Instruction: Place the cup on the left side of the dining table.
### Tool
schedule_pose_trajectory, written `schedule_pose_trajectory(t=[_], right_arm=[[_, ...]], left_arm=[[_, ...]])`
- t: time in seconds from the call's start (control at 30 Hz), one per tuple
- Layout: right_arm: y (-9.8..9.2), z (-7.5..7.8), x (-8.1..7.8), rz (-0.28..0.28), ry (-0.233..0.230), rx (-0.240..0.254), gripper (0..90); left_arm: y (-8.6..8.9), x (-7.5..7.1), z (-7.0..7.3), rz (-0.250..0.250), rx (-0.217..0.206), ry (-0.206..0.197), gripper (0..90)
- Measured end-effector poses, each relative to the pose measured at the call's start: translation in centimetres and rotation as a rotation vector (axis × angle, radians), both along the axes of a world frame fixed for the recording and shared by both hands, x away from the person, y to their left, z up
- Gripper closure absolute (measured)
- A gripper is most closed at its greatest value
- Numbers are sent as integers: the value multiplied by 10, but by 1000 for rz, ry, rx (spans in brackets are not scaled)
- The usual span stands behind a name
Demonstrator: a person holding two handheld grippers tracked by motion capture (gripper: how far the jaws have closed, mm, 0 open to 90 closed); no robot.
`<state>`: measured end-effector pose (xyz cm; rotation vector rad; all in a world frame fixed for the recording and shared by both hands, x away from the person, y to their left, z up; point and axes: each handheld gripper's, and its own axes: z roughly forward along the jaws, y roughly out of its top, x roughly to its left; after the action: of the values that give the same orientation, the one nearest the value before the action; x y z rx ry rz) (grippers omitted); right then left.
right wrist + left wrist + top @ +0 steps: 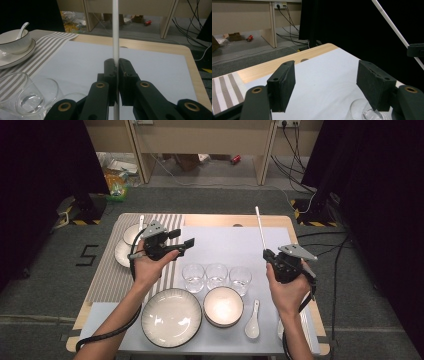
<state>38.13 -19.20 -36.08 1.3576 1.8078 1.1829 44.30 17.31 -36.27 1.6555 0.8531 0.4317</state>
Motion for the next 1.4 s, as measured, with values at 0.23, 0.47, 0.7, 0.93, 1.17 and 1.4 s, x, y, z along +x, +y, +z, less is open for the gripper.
schedule_pose_trajectory(t=[0.23, 0.47, 0.7, 0.93, 1.17, 1.4], right_arm=[[5, 0, -1, 13, -21, -1, 859], [11, 2, -2, 29, -48, -8, 859], [13, 4, -3, 32, -69, -6, 859], [17, 6, -4, 43, -73, 4, 858], [19, 10, -3, 52, -89, 15, 859], [22, 10, -1, 58, -93, 14, 859]], left_arm=[[-2, 1, 4, -6, -11, -5, 306], [-4, 0, 6, -14, -18, -8, 306], [-4, 0, 8, -19, -21, -9, 305], [-5, 0, 12, -21, -22, -16, 305], [-8, 0, 17, -27, -16, -26, 305], [-10, 1, 19, -30, -20, -27, 305]])
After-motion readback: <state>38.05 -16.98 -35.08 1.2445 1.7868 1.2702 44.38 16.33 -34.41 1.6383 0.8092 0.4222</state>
